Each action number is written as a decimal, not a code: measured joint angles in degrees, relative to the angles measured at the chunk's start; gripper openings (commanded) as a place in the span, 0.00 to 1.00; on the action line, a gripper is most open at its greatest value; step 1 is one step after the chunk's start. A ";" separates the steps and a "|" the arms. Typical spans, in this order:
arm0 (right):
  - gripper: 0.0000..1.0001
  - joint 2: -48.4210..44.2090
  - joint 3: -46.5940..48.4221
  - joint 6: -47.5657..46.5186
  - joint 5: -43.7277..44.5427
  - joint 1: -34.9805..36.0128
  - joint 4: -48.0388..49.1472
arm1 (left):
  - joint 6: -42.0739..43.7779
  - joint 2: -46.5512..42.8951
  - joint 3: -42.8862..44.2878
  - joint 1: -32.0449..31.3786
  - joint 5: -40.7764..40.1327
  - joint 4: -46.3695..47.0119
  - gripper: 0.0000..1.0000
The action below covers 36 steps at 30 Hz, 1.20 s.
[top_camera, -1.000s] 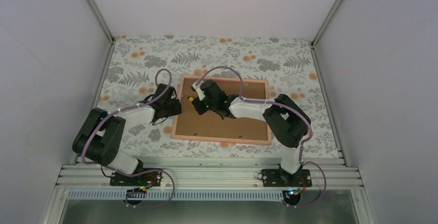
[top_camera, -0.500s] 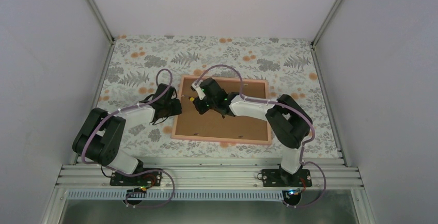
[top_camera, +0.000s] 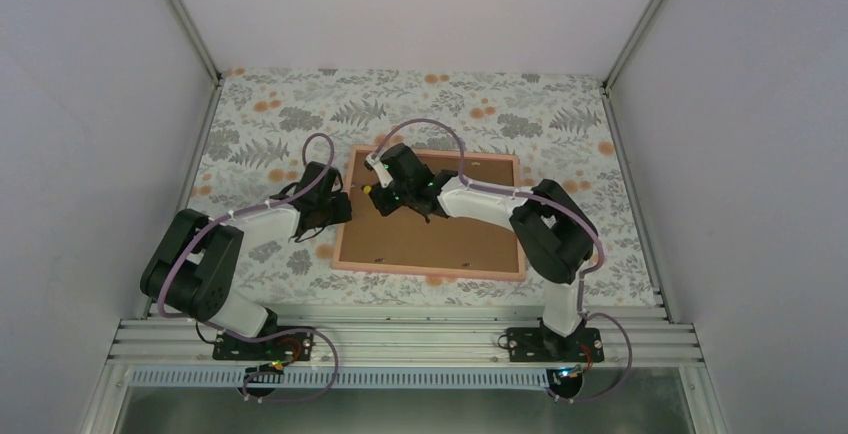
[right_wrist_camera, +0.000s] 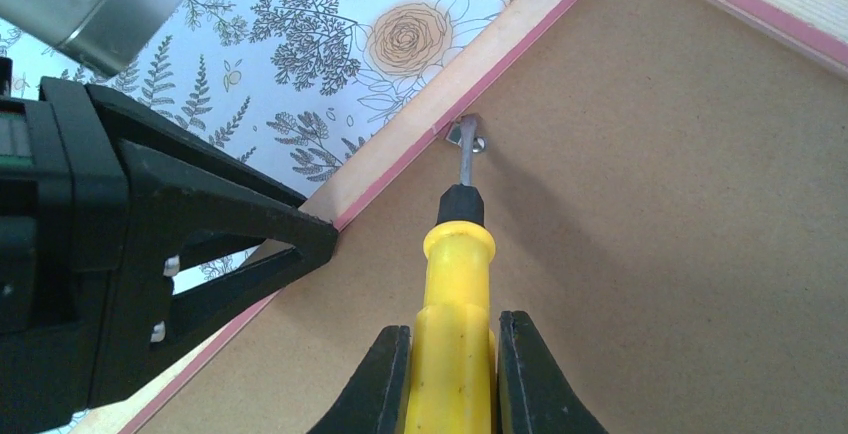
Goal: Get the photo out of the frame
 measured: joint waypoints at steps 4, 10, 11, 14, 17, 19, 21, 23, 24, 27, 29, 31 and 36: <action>0.04 0.98 0.94 -0.02 -0.33 -0.26 -0.13 | 0.02 0.00 0.00 0.00 0.02 0.04 0.19; 0.04 1.33 2.23 -0.31 -0.94 -0.33 -1.77 | 0.04 0.00 0.00 0.00 -0.02 0.04 0.19; 0.04 1.46 2.82 -0.55 -0.96 -0.33 -2.60 | 0.04 0.00 0.00 0.00 -0.04 0.04 0.19; 0.04 1.90 4.70 -1.05 -1.31 -0.35 -5.25 | 0.07 0.00 0.00 0.00 -0.07 0.04 0.19; 0.04 2.67 7.02 -1.60 -1.62 -0.39 -8.22 | 0.20 0.00 0.00 0.00 -0.09 0.04 0.19; 0.04 2.97 7.93 -1.95 -1.90 -0.59 -9.46 | 0.26 0.00 0.00 0.00 -0.11 0.04 0.19; 0.04 3.06 8.44 -2.14 -2.16 -0.70 -10.43 | 0.28 0.00 0.00 0.00 -0.11 0.02 0.19; 0.04 3.06 8.81 -2.29 -2.21 -0.63 -11.39 | 0.28 0.00 0.00 0.00 -0.13 0.04 0.19; 0.04 3.06 8.94 -2.43 -2.23 -0.63 -11.78 | 0.28 0.00 0.00 -0.02 -0.13 0.04 0.19; 0.04 2.99 9.33 -2.95 -2.43 -0.63 -12.83 | 0.28 0.00 0.00 -0.02 -0.15 0.02 0.19; 0.04 2.89 9.33 -3.28 -2.43 -0.63 -13.27 | 0.28 0.00 0.00 -0.02 -0.15 0.02 0.19; 0.04 2.73 9.38 -3.63 -2.38 -0.63 -13.77 | 0.28 0.00 0.00 -0.02 -0.15 0.02 0.19; 0.04 2.49 9.51 -3.65 -1.31 -0.61 -14.97 | 0.28 0.00 0.00 -0.02 -0.17 0.02 0.19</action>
